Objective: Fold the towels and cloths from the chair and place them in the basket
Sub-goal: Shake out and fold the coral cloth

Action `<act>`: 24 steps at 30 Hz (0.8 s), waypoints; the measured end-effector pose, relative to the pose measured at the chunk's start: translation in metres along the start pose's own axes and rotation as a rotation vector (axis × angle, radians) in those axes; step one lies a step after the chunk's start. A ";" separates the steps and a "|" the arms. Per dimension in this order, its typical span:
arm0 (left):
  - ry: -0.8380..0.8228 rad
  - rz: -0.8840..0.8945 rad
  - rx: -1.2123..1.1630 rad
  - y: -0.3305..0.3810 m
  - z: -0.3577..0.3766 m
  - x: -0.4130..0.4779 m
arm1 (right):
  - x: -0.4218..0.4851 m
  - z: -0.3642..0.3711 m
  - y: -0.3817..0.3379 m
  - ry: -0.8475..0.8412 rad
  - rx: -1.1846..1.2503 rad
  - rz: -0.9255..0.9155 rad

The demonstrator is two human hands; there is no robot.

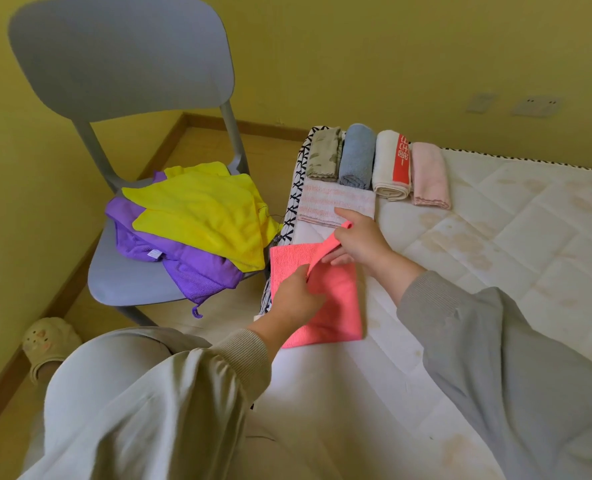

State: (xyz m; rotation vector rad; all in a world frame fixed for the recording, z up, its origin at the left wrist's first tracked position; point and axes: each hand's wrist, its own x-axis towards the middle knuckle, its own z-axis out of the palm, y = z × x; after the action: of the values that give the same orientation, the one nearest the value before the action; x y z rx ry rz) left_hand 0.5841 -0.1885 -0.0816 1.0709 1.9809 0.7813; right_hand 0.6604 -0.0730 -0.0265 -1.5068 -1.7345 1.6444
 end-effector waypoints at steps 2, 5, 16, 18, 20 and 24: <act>0.064 0.044 0.042 0.003 -0.009 0.000 | -0.007 -0.002 -0.006 0.013 -0.042 -0.062; 0.093 0.137 0.084 0.014 -0.036 0.007 | -0.015 -0.009 -0.016 0.052 -0.058 -0.150; 0.163 0.195 0.153 0.058 -0.134 0.021 | -0.023 -0.036 -0.050 0.377 -0.323 -0.384; 0.206 0.145 -0.064 0.063 -0.145 0.014 | -0.029 -0.040 -0.058 0.431 -0.314 -0.448; 0.225 0.077 -0.316 0.065 -0.154 0.008 | -0.032 -0.042 -0.067 0.415 -0.228 -0.501; 0.070 0.035 -0.699 0.076 -0.162 -0.010 | -0.049 -0.051 -0.083 0.355 -0.089 -0.525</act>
State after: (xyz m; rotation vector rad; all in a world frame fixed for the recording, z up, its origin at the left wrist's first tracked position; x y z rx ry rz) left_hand 0.4859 -0.1877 0.0679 0.6603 1.5421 1.4056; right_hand 0.6828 -0.0683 0.0805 -1.1506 -1.8098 0.9868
